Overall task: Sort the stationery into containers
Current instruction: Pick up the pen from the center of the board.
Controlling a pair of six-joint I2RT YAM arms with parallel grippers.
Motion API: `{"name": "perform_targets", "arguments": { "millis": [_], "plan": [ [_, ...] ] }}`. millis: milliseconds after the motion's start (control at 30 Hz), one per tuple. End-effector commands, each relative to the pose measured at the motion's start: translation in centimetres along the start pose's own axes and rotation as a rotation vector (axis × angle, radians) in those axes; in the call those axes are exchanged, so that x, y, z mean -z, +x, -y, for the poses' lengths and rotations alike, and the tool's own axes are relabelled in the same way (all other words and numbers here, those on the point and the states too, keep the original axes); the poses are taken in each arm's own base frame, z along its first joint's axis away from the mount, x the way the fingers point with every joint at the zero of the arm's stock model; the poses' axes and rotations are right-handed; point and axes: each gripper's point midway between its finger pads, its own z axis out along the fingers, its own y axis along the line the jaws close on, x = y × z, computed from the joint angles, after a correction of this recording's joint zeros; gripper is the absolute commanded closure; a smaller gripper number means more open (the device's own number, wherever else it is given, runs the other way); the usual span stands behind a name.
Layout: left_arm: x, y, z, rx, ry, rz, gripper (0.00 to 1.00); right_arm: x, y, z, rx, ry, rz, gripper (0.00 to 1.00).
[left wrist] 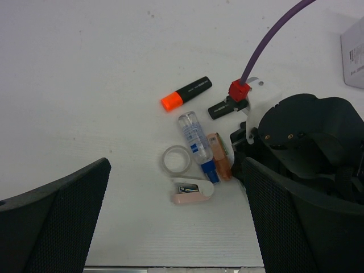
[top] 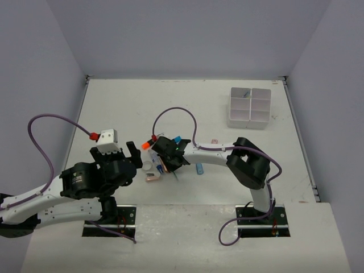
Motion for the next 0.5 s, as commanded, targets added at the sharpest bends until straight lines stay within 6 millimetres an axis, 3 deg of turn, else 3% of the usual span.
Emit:
{"name": "perform_targets", "arguments": {
  "millis": [0,33,133,267,333,467],
  "plan": [
    [-0.1,-0.5,0.2,0.015,0.006,0.025,0.0,-0.1,0.7,-0.3,0.013,0.024,-0.024,0.95],
    [-0.1,-0.5,0.3,0.013,0.006,0.025,0.0,0.3,0.3,-0.4,0.009,0.022,-0.011,1.0],
    [-0.1,-0.6,0.5,0.015,0.01,0.021,0.0,3.0,-1.8,0.0,0.0,0.042,0.052,1.0],
    [0.0,-0.6,1.1,0.044,0.024,0.01,0.0,8.5,-5.9,1.3,-0.033,0.074,0.2,1.0],
    [0.0,-0.7,1.8,0.063,0.026,0.003,0.0,10.9,-7.3,2.3,-0.062,0.08,0.245,1.0],
    [-0.6,0.2,4.0,0.101,0.011,-0.032,0.0,14.2,-7.8,6.2,-0.143,0.137,0.3,1.0]
  ]
}}
